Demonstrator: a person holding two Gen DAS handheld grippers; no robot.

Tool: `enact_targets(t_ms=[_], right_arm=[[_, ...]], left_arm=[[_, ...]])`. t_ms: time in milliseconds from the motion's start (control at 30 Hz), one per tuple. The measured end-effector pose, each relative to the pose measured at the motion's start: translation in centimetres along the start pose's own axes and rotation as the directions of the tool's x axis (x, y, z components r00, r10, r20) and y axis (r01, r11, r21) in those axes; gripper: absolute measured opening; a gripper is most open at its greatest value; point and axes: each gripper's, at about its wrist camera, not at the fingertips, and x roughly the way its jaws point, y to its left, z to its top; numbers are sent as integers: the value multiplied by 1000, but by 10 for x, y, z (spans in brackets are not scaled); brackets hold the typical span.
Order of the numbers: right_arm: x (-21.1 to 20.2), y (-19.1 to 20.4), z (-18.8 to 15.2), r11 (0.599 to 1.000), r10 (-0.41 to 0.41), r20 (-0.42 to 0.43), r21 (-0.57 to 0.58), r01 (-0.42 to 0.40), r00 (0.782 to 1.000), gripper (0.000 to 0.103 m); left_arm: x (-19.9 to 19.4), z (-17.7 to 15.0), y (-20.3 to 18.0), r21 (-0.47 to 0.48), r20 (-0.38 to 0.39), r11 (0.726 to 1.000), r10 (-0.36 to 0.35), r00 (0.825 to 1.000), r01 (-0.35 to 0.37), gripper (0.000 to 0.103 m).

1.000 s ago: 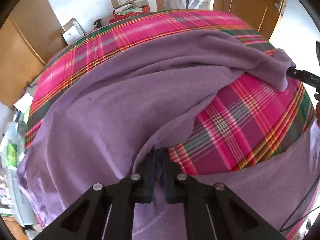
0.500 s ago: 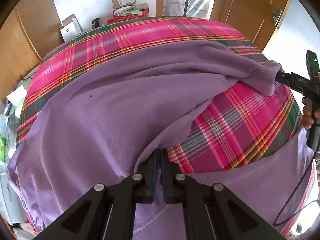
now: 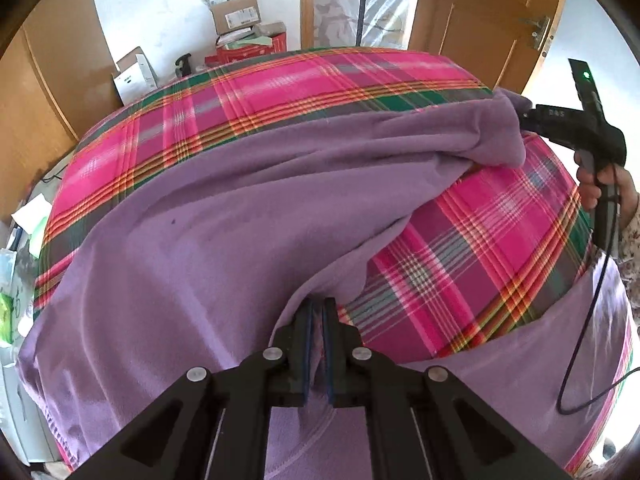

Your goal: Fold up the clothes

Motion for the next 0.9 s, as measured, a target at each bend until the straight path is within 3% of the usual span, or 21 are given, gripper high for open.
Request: enact_targets(t_ms=[333, 567, 767, 900], right_arm=[[24, 9, 28, 997, -59, 5, -38, 59, 998, 21], [22, 5, 34, 997, -78, 11, -13, 78, 997, 24], [-15, -3, 25, 999, 13, 80, 46, -17, 997, 30], [-29, -11, 5, 987, 125, 32, 94, -128, 992, 31]], left_arm=[[6, 2, -22, 106, 23, 994, 26, 999, -28, 9], [16, 8, -21, 104, 8, 994, 37, 999, -38, 9], [22, 8, -27, 118, -1, 993, 20, 1000, -20, 9], [21, 8, -25, 110, -2, 994, 1, 1000, -1, 9]])
